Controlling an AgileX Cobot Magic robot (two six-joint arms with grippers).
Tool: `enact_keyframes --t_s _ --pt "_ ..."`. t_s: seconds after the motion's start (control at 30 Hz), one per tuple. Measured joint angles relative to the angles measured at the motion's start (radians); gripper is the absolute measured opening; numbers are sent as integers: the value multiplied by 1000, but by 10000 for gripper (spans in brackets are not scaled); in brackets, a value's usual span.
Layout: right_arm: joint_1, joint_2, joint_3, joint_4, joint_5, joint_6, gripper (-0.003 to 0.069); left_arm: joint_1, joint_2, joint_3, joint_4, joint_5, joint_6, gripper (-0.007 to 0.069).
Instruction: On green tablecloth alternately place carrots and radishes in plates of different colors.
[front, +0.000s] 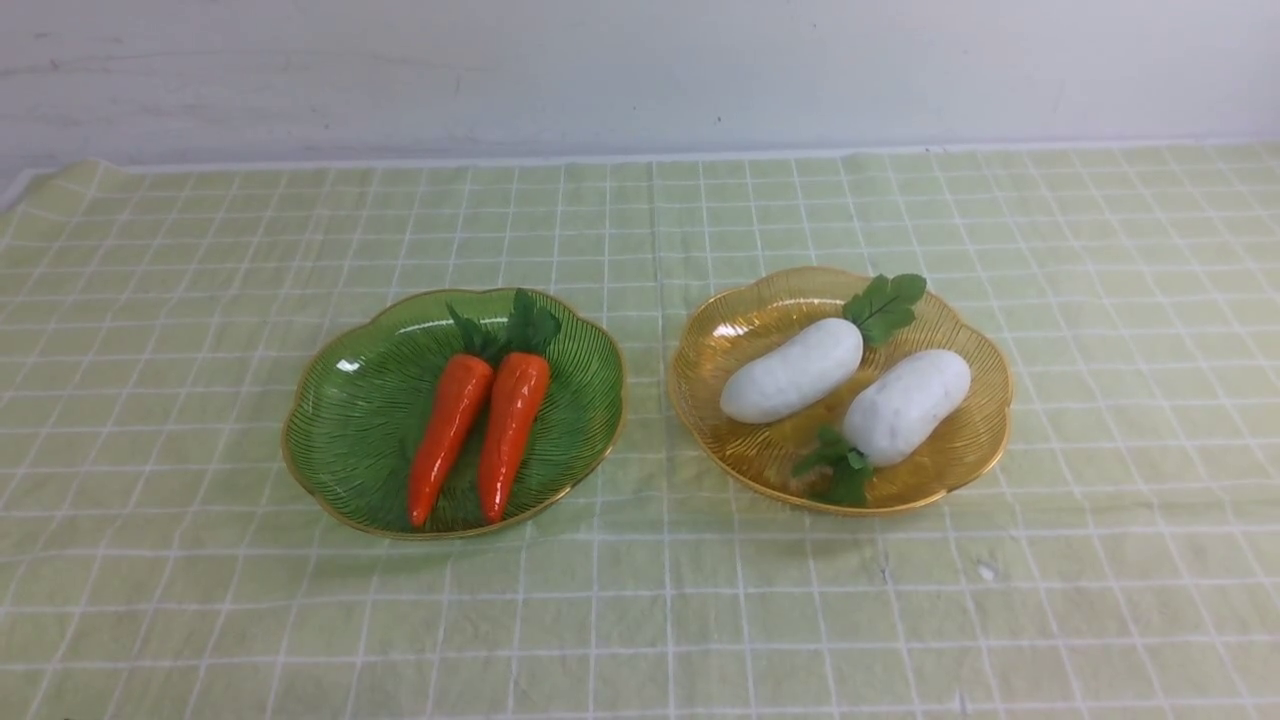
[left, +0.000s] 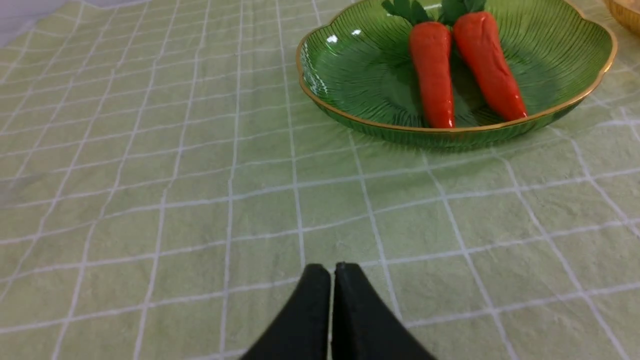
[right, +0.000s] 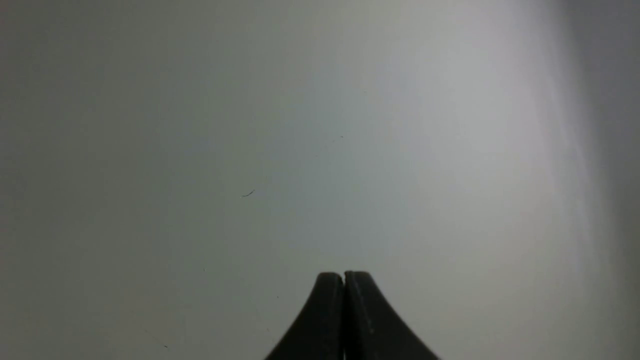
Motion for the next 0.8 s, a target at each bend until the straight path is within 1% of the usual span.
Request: enact_keyframes --t_s 0.1,0.8 --pt "0 0 0 0 0 0 -15 39 0 0 0 0 -31 -8" --pt "0 0 0 0 1 -1 -15 39 0 0 1 -1 -49 -8"
